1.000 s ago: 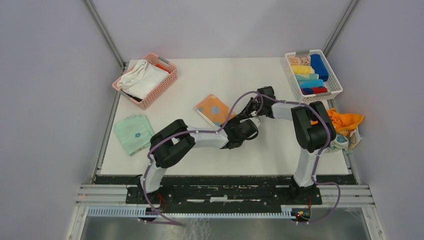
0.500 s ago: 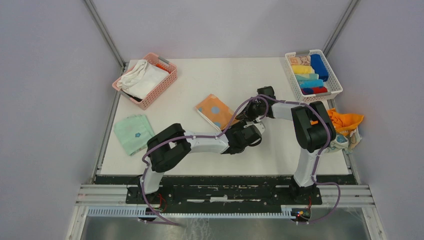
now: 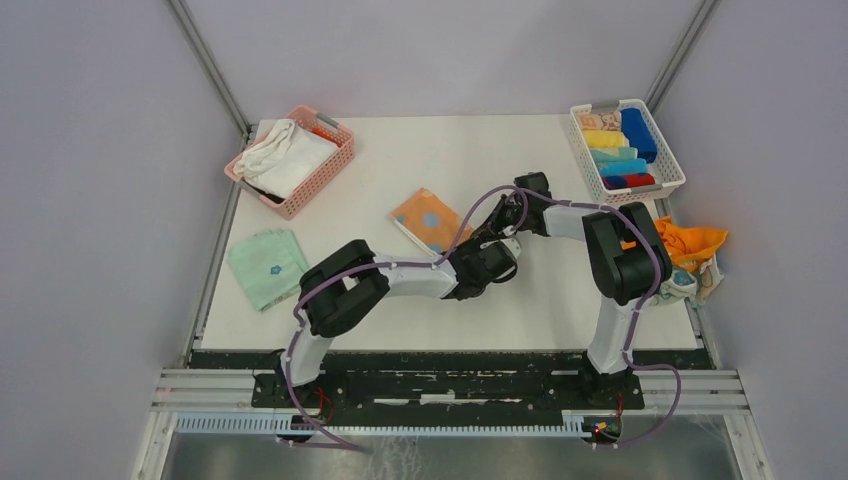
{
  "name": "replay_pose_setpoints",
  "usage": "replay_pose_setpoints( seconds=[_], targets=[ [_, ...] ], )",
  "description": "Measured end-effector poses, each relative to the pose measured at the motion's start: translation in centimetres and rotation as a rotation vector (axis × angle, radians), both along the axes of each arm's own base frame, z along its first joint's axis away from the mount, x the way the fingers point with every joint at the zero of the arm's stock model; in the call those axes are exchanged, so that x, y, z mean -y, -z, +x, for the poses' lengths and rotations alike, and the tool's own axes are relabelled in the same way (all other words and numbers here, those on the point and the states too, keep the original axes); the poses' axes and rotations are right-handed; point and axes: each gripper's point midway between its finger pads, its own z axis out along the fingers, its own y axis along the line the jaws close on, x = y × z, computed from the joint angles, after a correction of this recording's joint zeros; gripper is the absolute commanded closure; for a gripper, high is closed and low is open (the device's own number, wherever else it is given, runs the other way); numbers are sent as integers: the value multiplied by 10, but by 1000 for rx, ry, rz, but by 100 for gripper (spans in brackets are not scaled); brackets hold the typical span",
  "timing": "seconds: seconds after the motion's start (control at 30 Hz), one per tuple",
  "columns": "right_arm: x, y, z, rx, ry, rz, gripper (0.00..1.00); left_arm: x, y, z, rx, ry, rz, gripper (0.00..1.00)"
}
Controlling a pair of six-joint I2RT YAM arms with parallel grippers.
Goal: Roll the towels
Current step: Roll the towel at the center of the board.
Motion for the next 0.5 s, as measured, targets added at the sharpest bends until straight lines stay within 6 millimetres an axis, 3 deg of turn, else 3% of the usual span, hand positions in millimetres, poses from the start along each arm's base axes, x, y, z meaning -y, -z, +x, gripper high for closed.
replay_pose_setpoints(
  seconds=[0.23,0.5],
  targets=[
    [0,0,0,0,-3,-2,85,-5,4,8,-32,-11,-15,58],
    [1,-1,-1,-12,-13,-13,82,-1,11,5,-89,17,-38,78]
  ],
)
